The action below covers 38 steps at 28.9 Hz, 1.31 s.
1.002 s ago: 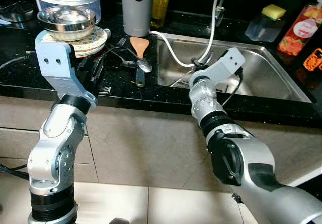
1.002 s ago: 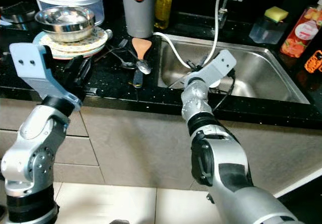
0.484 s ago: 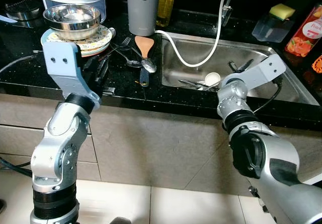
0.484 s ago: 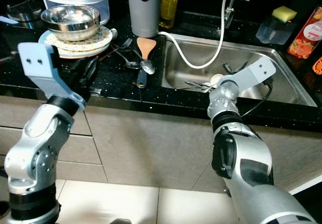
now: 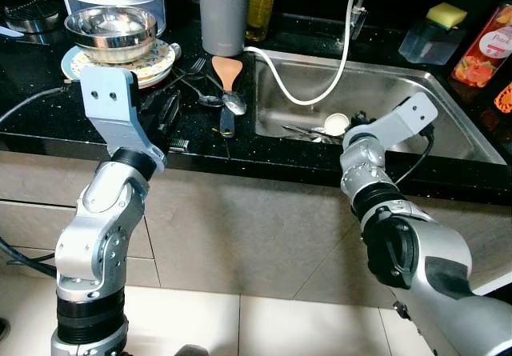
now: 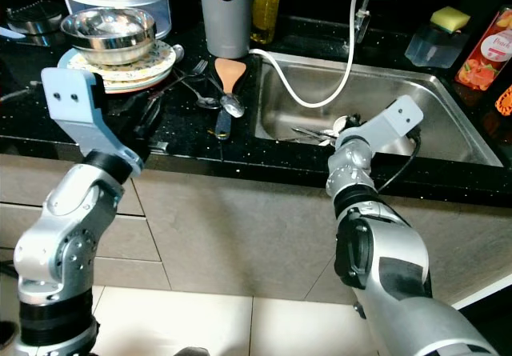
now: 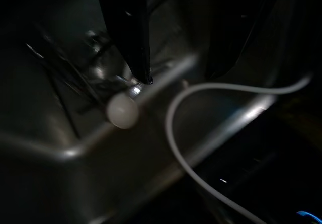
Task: Kitchen organization
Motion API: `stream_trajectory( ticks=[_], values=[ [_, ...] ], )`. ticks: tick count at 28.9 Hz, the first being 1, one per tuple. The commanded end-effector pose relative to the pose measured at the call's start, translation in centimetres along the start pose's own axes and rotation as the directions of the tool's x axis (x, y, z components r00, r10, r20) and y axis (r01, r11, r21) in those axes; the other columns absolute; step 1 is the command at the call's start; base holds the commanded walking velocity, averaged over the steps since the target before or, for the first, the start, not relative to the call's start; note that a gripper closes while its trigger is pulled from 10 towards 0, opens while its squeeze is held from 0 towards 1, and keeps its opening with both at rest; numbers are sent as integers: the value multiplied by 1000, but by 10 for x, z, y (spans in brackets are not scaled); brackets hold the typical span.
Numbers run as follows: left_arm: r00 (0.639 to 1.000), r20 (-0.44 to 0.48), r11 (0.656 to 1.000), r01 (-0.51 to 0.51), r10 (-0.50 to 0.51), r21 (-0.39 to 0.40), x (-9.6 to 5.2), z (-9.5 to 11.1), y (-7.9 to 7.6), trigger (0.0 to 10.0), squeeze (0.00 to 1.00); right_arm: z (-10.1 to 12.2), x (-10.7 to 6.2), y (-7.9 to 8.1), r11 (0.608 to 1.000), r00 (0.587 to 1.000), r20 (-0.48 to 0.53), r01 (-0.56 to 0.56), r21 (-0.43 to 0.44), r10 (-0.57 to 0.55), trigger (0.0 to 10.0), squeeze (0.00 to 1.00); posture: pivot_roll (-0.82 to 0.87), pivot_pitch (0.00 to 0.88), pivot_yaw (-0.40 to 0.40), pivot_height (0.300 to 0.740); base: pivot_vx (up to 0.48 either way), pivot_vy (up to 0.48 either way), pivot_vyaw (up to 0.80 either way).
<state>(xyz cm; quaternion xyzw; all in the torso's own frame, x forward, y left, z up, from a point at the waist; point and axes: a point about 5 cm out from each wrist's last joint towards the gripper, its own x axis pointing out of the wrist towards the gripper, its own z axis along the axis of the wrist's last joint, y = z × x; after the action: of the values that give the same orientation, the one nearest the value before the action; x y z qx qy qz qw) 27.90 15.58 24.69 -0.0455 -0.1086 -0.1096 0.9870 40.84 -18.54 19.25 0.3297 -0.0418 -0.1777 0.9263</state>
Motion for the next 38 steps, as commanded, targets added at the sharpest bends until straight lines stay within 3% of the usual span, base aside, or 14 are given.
stream_trajectory(
  ticks=[1,3,6,7,10,11,12,13,15,19,24,28,32,38],
  values=[
    [1000,0,1000,23,-23,-12,3,-2,-6,10000,0,17,4,2,1000,998,64,-24,10,24,10000,0,357,0,-97,740,0,0,0],
    [1000,-2,1000,25,-25,-9,5,-3,-6,10000,0,33,5,11,992,982,137,-130,1,129,10000,0,343,0,-96,740,0,0,0],
    [999,-33,998,-21,24,61,11,-7,4,10000,0,46,-5,31,907,886,193,-412,-89,422,10000,0,305,0,-86,740,0,0,0],
    [999,-33,998,-21,24,61,11,-7,4,10000,0,46,-5,31,907,886,193,-412,-89,422,10000,0,305,0,-86,740,0,0,0],
    [990,-85,982,-100,115,163,17,-11,25,10000,0,35,-25,30,833,822,152,-521,-188,549,10000,0,277,0,-69,740,0,0,0],
    [990,-85,982,-100,115,163,17,-11,25,10000,0,35,-25,30,833,822,152,-521,-188,549,10000,0,277,0,-69,740,0,0,0],
    [975,-135,953,-137,178,272,20,-17,39,10000,0,25,-37,26,813,814,119,-535,-230,569,10000,0,261,0,-55,740,0,0,0],
    [975,-135,953,-137,178,272,20,-17,39,10000,0,25,-37,26,813,814,119,-535,-230,569,10000,0,261,0,-55,740,0,0,0],
    [963,-163,925,-145,213,351,24,-19,51,10000,0,15,-52,25,794,802,102,-549,-260,588,10000,0,234,0,-34,740,0,0,0],
    [968,-155,929,-133,196,344,29,-16,54,10000,0,5,-66,24,805,809,93,-552,-217,580,10000,0,199,0,-12,740,0,0,0],
    [989,-70,933,-95,127,348,35,-11,38,10000,0,4,-84,23,808,806,98,-567,-159,584,10000,0,174,0,3,740,0,0,0],
    [993,-20,944,-100,112,313,40,-9,31,10000,0,12,-89,23,816,807,126,-560,-144,577,10000,0,163,0,8,740,0,0,0],
    [994,39,937,-112,105,332,42,-4,27,10000,0,18,-92,25,809,797,142,-569,-146,586,10000,0,160,0,6,740,0,0,0],
    [987,89,922,-156,133,353,42,-1,29,10000,0,17,-94,27,805,797,123,-573,-155,591,10000,0,160,0,6,740,480,0,0]
  ],
)
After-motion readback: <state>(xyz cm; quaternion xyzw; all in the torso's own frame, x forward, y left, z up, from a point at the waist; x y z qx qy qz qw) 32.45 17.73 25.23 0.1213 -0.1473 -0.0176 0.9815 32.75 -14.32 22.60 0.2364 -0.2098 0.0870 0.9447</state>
